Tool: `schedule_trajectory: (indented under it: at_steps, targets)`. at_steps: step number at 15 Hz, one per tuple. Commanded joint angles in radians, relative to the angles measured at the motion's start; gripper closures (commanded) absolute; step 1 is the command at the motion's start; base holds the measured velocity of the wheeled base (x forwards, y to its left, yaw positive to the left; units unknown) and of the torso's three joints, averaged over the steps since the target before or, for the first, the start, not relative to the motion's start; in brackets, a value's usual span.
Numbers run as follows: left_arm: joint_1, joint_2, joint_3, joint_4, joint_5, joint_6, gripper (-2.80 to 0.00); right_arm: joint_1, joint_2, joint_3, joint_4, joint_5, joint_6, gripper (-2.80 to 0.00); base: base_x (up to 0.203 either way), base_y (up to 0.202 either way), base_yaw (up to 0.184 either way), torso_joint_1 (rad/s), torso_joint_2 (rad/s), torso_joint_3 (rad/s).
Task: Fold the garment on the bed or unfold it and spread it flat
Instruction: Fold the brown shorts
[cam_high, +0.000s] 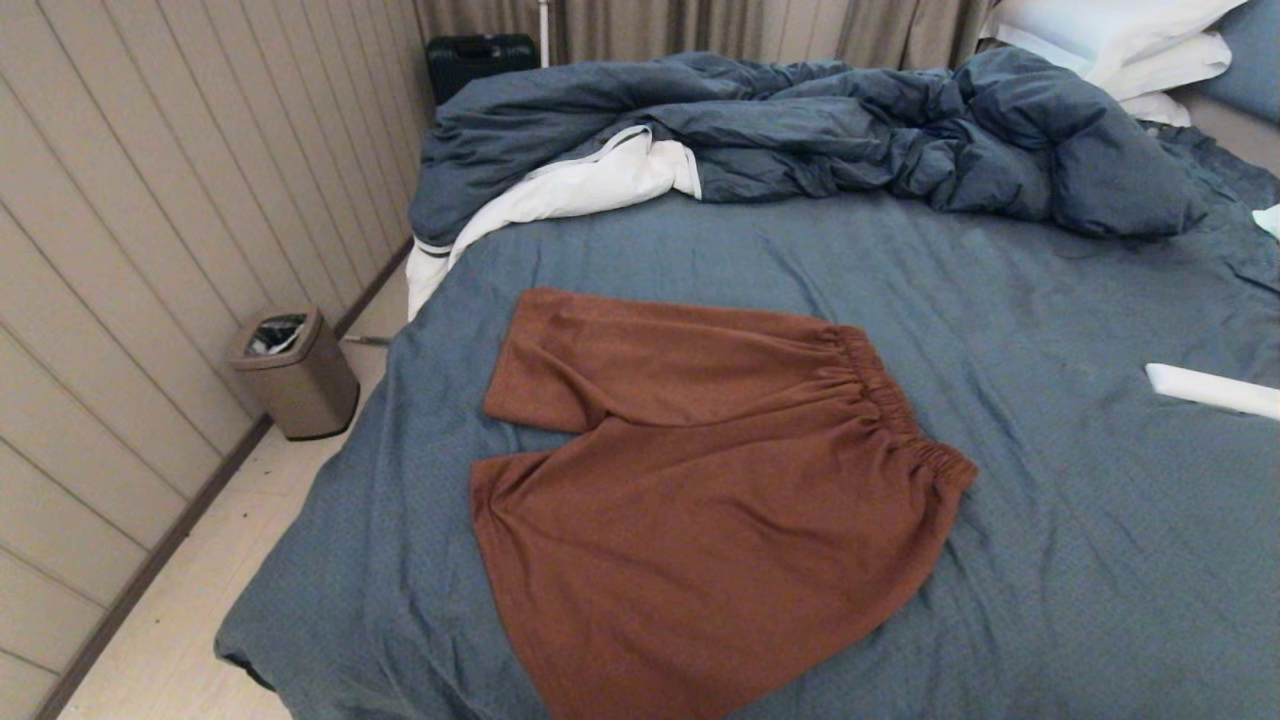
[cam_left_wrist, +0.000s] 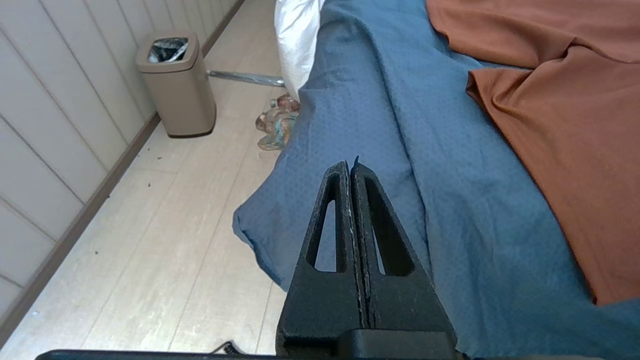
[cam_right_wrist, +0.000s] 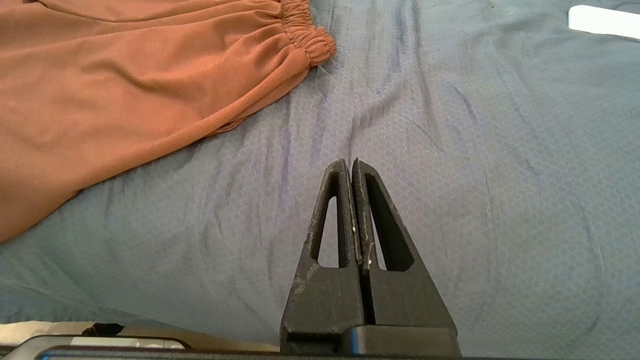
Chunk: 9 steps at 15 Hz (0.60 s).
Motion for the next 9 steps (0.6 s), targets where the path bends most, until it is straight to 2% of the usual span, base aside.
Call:
schedule_trajectory:
  at_steps: [1,6,7,9]
  targets:
    - [0.0,0.001,0.0,-0.001,-0.002,0.001,0.0,0.0,0.0,0.0,-0.001,0.002,-0.003,0.0,0.0,0.0,0.0,0.0,0.0,0.0]
    - [0.001,0.01,-0.041,0.02,0.007,0.018,0.0,0.0,0.004,-0.018,0.03,0.005,-0.016,0.0,0.0,0.0,0.0,0.0,0.0,0.0]
    - [0.001,0.049,-0.112,0.047,0.003,0.019,0.0,0.001,0.022,-0.066,0.062,0.013,-0.017,0.0,0.0,0.0,0.0,0.0,0.0,0.0]
    - [0.0,0.199,-0.299,0.105,-0.002,0.018,0.0,0.003,0.115,-0.271,0.136,0.036,-0.018,0.0,0.0,0.0,0.0,0.0,0.0,0.0]
